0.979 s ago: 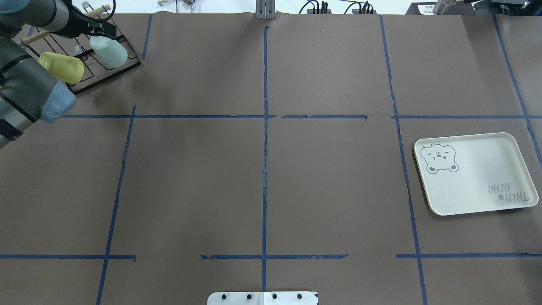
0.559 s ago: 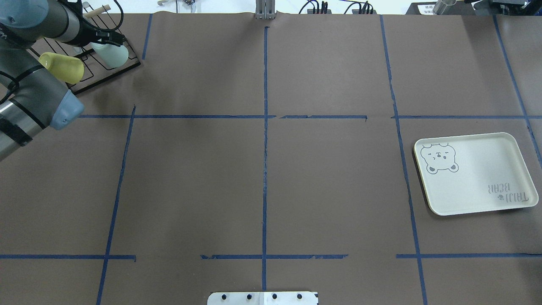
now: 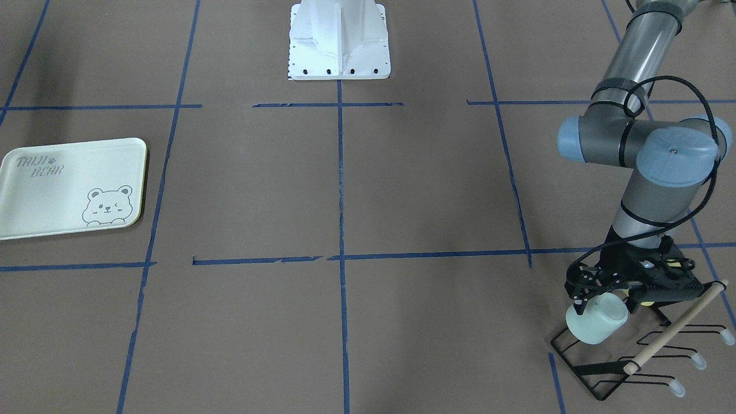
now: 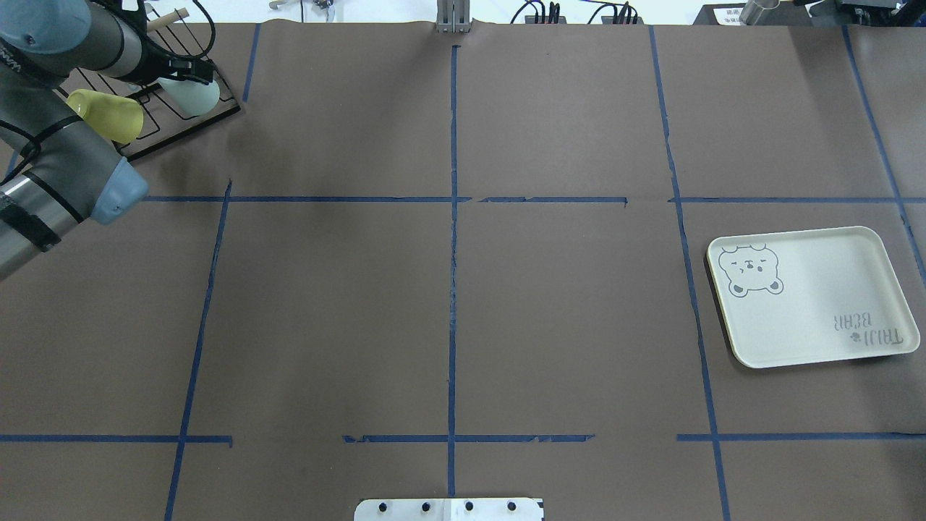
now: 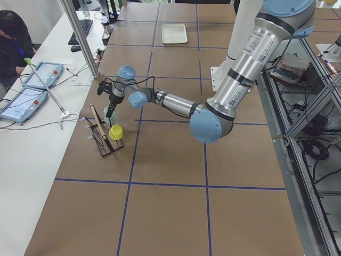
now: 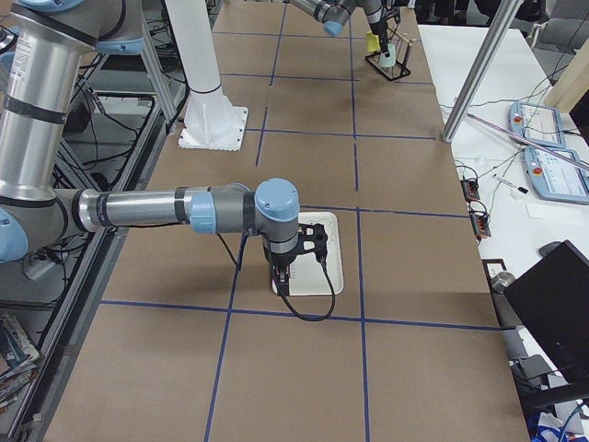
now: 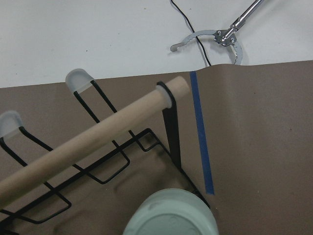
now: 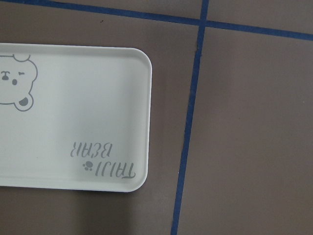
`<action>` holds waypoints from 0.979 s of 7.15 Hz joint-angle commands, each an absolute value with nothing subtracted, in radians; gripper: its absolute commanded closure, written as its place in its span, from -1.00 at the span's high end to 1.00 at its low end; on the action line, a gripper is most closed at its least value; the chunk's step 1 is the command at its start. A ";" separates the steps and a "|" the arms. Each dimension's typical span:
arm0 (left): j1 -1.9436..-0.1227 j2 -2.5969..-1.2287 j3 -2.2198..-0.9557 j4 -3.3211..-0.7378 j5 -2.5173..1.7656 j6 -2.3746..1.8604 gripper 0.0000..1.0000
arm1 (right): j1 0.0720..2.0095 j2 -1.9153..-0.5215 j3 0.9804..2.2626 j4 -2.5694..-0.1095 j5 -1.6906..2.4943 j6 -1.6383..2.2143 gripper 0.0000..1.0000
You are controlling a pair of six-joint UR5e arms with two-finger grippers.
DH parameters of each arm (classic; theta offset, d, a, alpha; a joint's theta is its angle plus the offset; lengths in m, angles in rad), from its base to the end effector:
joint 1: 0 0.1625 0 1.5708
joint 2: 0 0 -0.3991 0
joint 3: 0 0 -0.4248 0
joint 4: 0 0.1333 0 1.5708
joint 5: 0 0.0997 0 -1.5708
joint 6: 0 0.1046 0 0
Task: Left arm grabs green cup and hands to right arm on tray
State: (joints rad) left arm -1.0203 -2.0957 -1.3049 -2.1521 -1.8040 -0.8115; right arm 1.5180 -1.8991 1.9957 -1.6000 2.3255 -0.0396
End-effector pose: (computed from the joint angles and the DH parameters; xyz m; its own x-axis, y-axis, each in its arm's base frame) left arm 0.3009 -0.6988 0.3927 0.7620 0.0389 -0.6464 0.2958 0.8670 0.4009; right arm 0.0405 -0.4014 0.5686 0.7224 -0.1239 0.6803 0.0813 0.9922 0.0943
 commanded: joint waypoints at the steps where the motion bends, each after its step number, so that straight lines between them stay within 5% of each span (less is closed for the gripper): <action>1: -1.020 -2.097 -1.305 -2.152 -1.804 -0.807 0.37 | 1.519 -1.899 1.996 -1.600 2.326 -0.038 1.00; 7: -1.072 -2.083 -1.368 -2.141 -1.879 -0.801 -0.04 | 1.519 -1.899 1.997 -1.600 2.326 -0.038 1.00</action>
